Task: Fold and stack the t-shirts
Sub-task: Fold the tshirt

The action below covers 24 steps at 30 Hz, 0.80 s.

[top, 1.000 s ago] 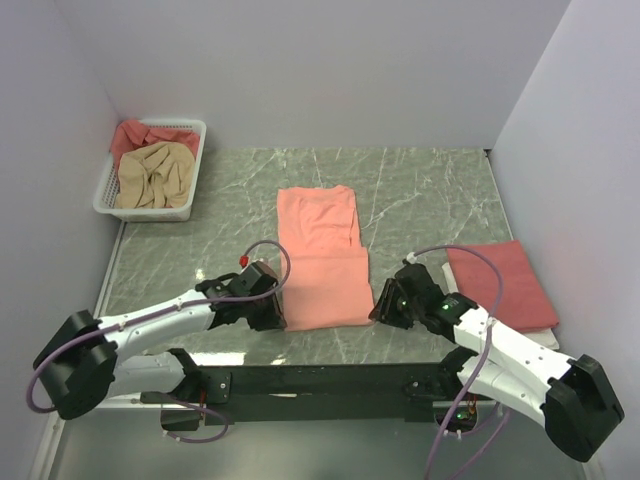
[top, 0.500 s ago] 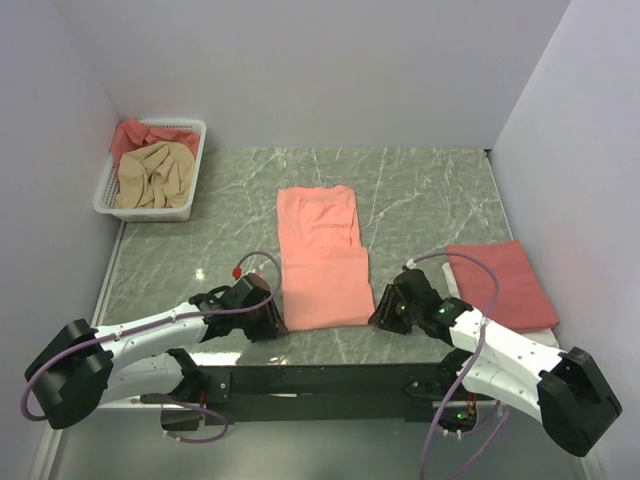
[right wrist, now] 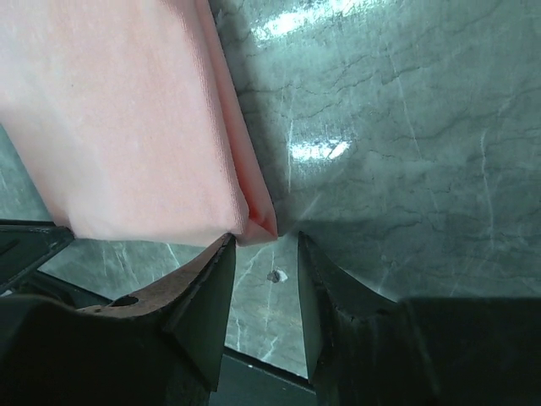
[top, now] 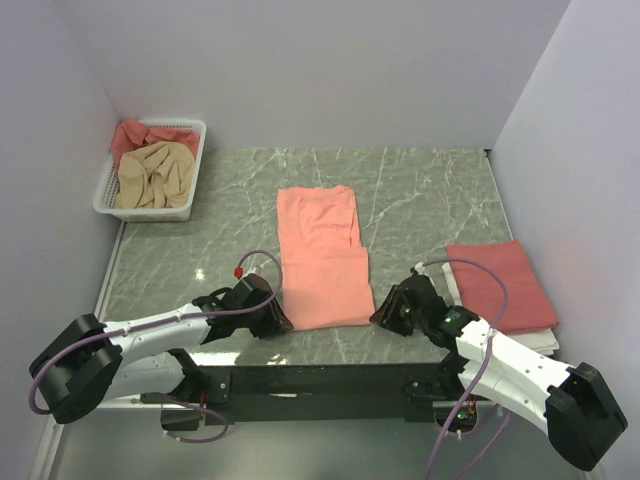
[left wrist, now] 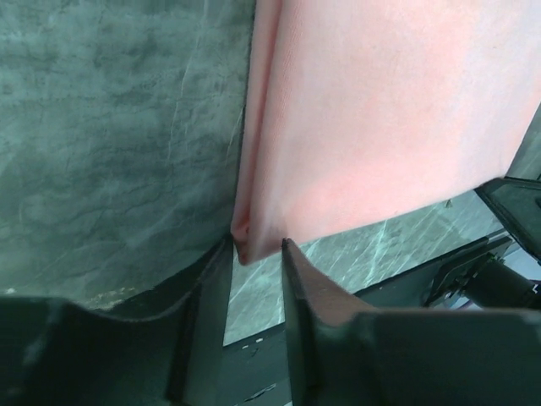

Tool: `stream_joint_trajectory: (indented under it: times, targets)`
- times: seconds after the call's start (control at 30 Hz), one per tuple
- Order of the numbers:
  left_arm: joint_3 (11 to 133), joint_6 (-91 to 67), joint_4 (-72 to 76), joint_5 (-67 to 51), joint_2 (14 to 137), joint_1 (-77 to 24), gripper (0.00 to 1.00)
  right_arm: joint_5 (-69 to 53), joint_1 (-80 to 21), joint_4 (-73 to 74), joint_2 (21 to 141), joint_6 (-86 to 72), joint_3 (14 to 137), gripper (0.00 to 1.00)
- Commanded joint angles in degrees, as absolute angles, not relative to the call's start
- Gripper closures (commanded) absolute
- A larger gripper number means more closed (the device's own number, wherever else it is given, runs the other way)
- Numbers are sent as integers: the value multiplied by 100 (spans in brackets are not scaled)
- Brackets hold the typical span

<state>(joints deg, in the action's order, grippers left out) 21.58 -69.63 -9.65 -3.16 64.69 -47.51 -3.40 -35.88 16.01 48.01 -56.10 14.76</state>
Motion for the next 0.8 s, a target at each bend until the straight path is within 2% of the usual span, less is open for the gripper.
stream_joint_trajectory:
  times: [0.0, 0.23, 0.67, 0.77]
  targets:
    - [2101, -7066, -782, -237, 6635, -4772, 67, -114, -3595, 1407, 4711, -5748, 1468, 57]
    - [2065, -7128, -817, -202, 6654, -4772, 73, -114, -3595, 1187, 4790, -5845, 1433, 57]
    - [2083, -7119, -896, -132, 6732, -4764, 72, -351, -3612, 695, 5422, -5836, 1327, 58]
    - [2118, -7102, -879, -97, 6776, -4772, 72, -395, -3630, 642, 5554, -5810, 1318, 63]
